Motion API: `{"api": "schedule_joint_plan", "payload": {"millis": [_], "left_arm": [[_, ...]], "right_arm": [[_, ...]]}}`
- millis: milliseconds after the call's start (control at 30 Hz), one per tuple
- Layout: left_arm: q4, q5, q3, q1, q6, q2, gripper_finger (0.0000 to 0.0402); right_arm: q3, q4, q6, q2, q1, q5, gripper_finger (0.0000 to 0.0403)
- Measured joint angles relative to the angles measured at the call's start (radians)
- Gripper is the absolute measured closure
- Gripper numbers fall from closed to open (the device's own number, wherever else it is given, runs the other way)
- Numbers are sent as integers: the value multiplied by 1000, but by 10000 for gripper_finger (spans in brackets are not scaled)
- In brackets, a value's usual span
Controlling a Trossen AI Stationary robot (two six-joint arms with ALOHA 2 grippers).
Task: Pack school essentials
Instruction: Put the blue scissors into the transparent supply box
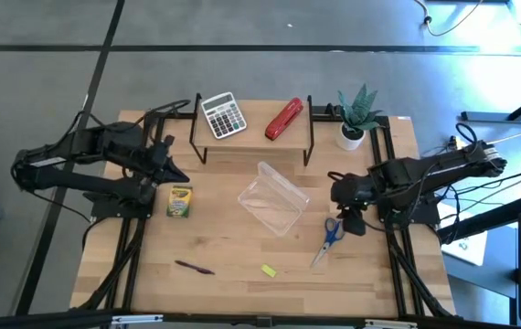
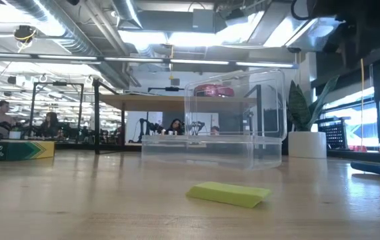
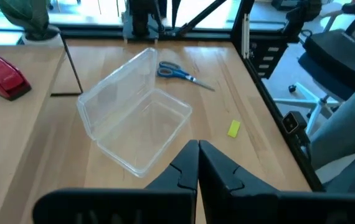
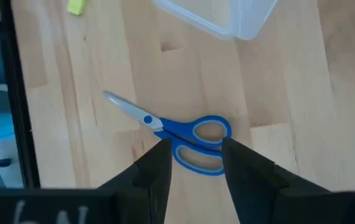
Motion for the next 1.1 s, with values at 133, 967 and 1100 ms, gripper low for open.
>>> {"api": "schedule_joint_plan", "payload": {"millis": [133, 967, 1100], "left_arm": [[-5, -3, 7, -16, 28, 60, 401], [-59, -215, 281, -243, 43, 323, 401], [-57, -215, 281, -242, 44, 323, 401]], "right_arm": [[0, 2, -4, 24, 0, -34, 262], [0, 3, -200, 147, 1, -52, 188], [0, 4, -289, 179, 1, -36, 179]]}}
